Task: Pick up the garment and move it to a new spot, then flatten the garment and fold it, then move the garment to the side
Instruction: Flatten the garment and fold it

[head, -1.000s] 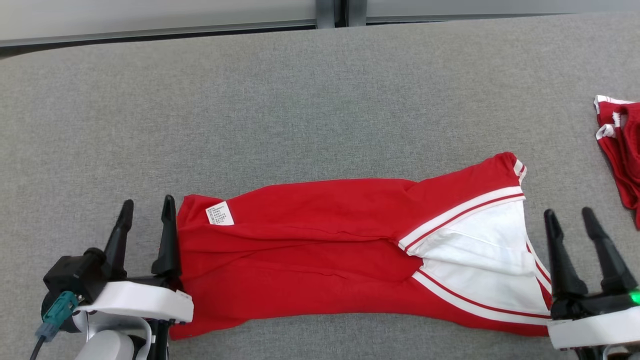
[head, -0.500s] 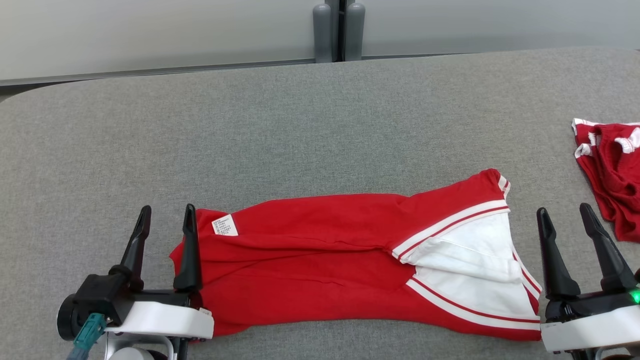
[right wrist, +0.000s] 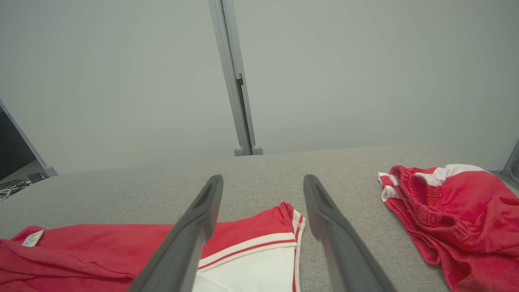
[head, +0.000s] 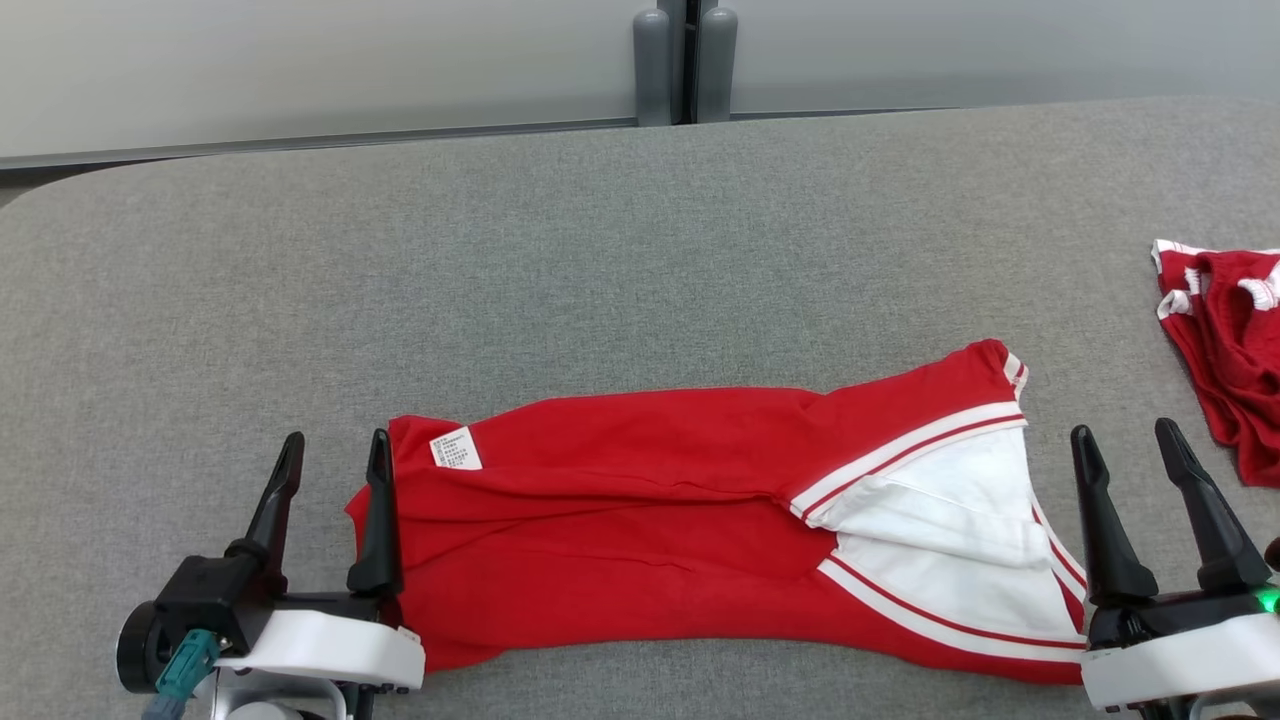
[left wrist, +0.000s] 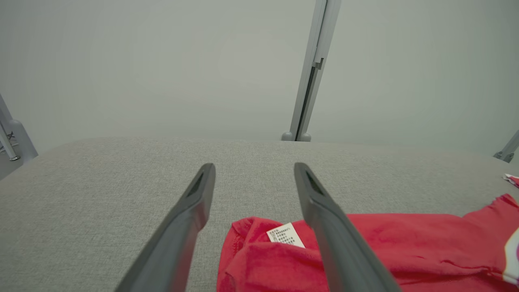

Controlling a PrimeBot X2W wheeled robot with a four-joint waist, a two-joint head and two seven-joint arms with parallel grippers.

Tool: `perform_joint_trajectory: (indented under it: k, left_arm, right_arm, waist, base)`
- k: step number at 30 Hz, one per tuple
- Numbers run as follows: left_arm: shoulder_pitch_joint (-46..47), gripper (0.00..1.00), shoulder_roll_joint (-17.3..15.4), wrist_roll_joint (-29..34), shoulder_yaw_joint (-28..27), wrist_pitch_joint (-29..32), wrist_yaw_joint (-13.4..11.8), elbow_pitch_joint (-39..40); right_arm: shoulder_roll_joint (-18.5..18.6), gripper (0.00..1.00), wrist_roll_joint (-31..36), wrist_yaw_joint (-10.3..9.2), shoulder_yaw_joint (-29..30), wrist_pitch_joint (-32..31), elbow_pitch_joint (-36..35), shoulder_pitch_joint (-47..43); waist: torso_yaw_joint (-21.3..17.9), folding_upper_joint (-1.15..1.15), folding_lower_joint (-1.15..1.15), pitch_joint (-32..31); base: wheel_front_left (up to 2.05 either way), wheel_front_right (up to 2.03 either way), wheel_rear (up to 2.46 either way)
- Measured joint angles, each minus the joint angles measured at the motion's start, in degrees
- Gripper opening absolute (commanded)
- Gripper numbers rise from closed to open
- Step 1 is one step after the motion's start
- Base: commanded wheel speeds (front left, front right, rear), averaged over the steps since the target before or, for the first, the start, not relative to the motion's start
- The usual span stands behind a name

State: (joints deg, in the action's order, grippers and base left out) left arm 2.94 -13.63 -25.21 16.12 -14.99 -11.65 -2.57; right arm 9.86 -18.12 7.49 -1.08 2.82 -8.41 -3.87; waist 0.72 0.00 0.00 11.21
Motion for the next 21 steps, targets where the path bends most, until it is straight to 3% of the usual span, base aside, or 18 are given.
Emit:
perform_joint_trajectory:
  k: [4, 9, 12, 18, 19, 20, 21]
  left_arm:
    - [1.4, 1.0, 0.2, 0.0, 0.4, 0.0, 0.3, 0.0]
    - [3.8, 1.0, 1.6, 0.6, 1.3, 0.0, 0.9, 0.1]
    - [4.5, 1.0, 2.1, 1.1, 1.6, 0.0, 1.4, 0.0]
    - [5.7, 1.0, 3.2, 1.5, 1.3, 0.0, 2.0, -0.5]
    - [5.8, 1.0, 3.4, 1.6, 1.2, 0.0, 2.1, -0.6]
    - [5.8, 1.0, 3.5, 1.7, 1.1, 0.0, 2.3, -0.7]
    - [5.8, 1.0, 3.5, 1.9, 0.9, 0.0, 2.5, -0.8]
  right_arm:
    - [0.3, 1.0, -1.0, 0.0, 0.9, -0.9, 3.4, 0.1]
    - [0.8, 1.0, -3.0, -0.01, 1.1, -1.2, 13.8, 1.7]
    - [0.9, 1.0, -4.6, 0.0, -0.4, -0.2, 20.6, 3.7]
    - [2.3, 1.0, -8.2, -0.01, -4.3, 0.0, 27.2, 7.4]
    - [2.7, 0.46, -8.8, -0.01, -5.0, 0.1, 27.6, 7.7]
    - [3.0, 0.07, -9.7, -0.03, -5.6, 0.0, 28.0, 7.9]
    - [3.6, 0.0, -10.3, -0.12, -6.3, 0.0, 28.3, 8.1]
  waist:
    - [0.5, 0.0, 0.0, 0.9]
    - [1.8, 0.0, 0.0, 3.3]
    - [2.7, 0.0, 0.0, 4.8]
    - [3.6, 0.0, 0.0, 6.8]
    - [3.7, 0.0, 0.0, 7.0]
    - [3.7, 0.0, 0.0, 7.1]
    - [3.8, 0.0, 0.0, 7.2]
  base:
    - [0.0, 0.0, 0.0]
    - [0.0, 0.0, 0.0]
    - [0.0, 0.0, 0.0]
    - [0.0, 0.0, 0.0]
    - [0.0, 0.0, 0.0]
    - [0.0, 0.0, 0.0]
    - [0.0, 0.0, 0.0]
